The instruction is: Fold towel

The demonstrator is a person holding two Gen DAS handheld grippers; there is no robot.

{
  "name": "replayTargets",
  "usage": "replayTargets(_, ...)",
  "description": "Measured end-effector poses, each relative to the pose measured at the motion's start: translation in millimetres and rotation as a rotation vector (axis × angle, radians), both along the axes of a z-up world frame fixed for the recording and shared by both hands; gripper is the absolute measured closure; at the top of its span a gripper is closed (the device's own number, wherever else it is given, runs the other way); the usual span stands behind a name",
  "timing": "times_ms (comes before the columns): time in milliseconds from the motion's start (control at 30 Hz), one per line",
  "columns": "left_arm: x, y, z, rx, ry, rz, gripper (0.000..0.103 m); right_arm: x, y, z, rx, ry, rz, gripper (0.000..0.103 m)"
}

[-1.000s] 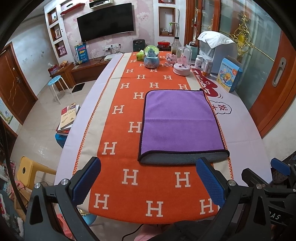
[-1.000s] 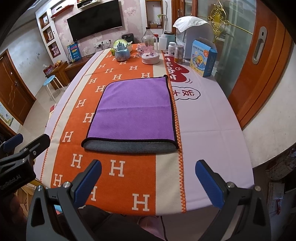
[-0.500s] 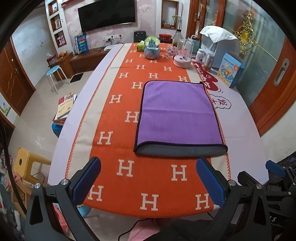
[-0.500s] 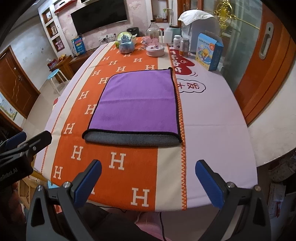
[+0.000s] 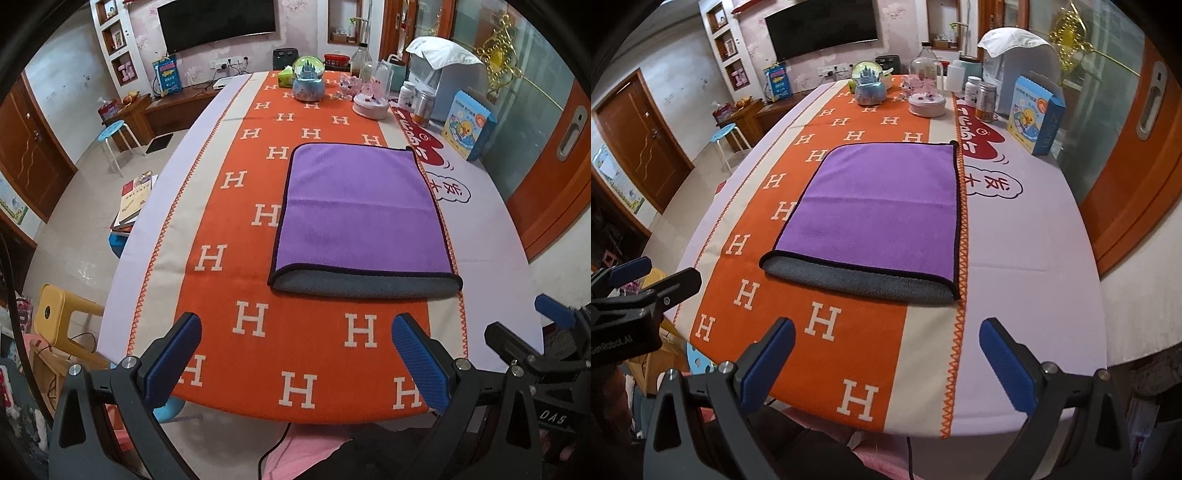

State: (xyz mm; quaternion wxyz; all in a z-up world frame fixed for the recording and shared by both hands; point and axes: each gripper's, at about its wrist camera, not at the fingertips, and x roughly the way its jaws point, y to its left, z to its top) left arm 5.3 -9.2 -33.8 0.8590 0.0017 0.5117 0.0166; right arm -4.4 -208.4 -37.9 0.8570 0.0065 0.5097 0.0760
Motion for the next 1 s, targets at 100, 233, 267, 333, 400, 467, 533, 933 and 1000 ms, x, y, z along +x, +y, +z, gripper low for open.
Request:
replayTargets(100, 5, 0, -4, -0.007, 0.009, -0.011, 0.001, 4, -4, -1, -0.010, -0.018, 0.009, 0.004)
replayTargets(233, 19, 1, -11, -0.005, 0.022, -0.047, 0.001, 10, -10, -3, -0.021, -0.038, 0.017, 0.007)
replayTargets(267, 23, 2, -13, -0.004, 0.026, -0.055, 0.001, 12, -12, -5, -0.025, -0.037, 0.011, 0.008)
replayTargets(333, 33, 3, -18, -0.007, 0.044, -0.070, 0.001, 17, -16, -8, -0.038, -0.028, 0.001, 0.008)
replayTargets(400, 42, 4, -24, -0.006, 0.057, -0.085, 0.001, 21, -21, -12, -0.040, -0.028, -0.008, 0.009)
replayTargets(467, 50, 7, -31, 0.005, 0.066, -0.097, 0.001, 26, -24, -17, -0.059, -0.027, -0.005, 0.009)
replayTargets(533, 58, 10, -39, 0.010, 0.083, -0.105, 0.001, 31, -26, -24, -0.073, -0.020, 0.005, 0.012)
replayTargets(933, 99, 29, -85, -0.028, 0.149, -0.182, 0.002, 52, -42, -70, -0.049, 0.011, 0.008, 0.019)
replayTargets(1000, 104, 30, -92, -0.029, 0.155, -0.198, 0.002, 55, -44, -77, -0.057, 0.007, 0.018, 0.021)
